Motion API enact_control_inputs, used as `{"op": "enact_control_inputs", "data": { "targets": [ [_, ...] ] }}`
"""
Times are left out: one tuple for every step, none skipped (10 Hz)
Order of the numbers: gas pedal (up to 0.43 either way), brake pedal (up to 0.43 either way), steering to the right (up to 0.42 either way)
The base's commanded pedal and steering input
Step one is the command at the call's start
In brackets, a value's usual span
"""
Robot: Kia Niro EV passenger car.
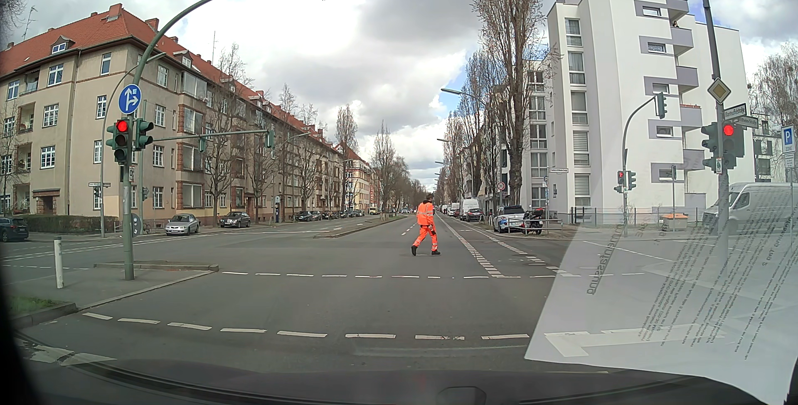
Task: Follow the waypoints while adhering to traffic rules and regulations
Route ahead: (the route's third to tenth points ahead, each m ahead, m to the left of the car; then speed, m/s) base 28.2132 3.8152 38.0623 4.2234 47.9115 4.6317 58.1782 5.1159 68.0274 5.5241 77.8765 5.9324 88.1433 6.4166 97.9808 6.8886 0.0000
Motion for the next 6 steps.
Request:
{"op": "enact_control_inputs", "data": {
  "targets": [
    [0.000,0.439,-0.015],
    [0.000,0.439,-0.015],
    [0.000,0.439,-0.015],
    [0.000,0.439,-0.015],
    [0.000,0.439,-0.015],
    [0.000,0.439,-0.015]
  ]
}}
